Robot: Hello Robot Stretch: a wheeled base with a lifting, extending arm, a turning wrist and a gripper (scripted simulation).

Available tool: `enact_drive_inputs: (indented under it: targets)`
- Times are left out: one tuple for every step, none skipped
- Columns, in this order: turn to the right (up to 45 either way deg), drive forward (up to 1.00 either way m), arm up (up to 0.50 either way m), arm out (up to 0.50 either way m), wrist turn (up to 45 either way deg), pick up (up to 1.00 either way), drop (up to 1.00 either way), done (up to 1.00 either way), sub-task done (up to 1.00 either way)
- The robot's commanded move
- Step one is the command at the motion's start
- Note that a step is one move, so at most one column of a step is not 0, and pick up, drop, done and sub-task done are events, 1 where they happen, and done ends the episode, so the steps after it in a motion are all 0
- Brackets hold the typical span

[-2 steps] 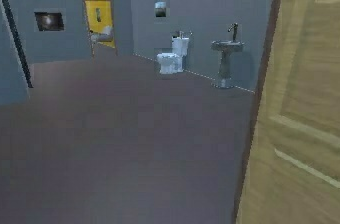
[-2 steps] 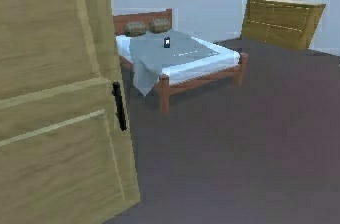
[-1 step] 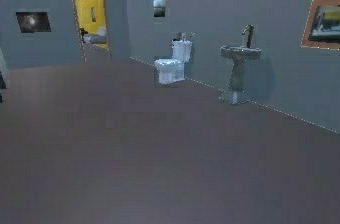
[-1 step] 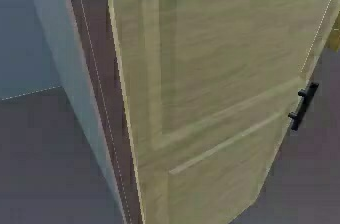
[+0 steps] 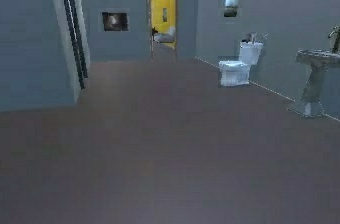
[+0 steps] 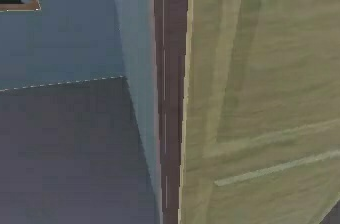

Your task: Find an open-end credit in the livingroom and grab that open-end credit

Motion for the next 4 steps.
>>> enact_drive_inputs:
  targets:
    - [0.0,1.0,0.0,0.0,0.0,0.0,0.0,0.0,0.0]
    - [0.0,1.0,0.0,0.0,0.0,0.0,0.0,0.0,0.0]
    - [0.0,1.0,0.0,0.0,0.0,0.0,0.0,0.0,0.0]
    - [0.0,1.0,0.0,0.0,0.0,0.0,0.0,0.0,0.0]
